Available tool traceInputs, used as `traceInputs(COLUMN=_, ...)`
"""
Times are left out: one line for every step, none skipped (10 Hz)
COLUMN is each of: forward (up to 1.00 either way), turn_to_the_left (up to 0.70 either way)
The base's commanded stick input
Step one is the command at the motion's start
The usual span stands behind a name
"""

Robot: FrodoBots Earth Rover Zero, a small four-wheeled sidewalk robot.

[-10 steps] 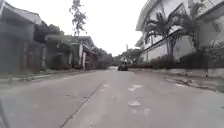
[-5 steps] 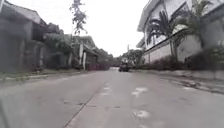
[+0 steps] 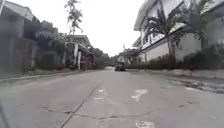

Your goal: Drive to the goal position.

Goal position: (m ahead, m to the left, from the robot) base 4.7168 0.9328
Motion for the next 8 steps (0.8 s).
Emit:
traceInputs(forward=0.7, turn_to_the_left=0.0)
traceInputs(forward=0.7, turn_to_the_left=0.0)
traceInputs(forward=0.7, turn_to_the_left=0.0)
traceInputs(forward=0.7, turn_to_the_left=0.0)
traceInputs(forward=0.7, turn_to_the_left=0.0)
traceInputs(forward=0.7, turn_to_the_left=0.0)
traceInputs(forward=0.7, turn_to_the_left=0.0)
traceInputs(forward=0.7, turn_to_the_left=0.0)
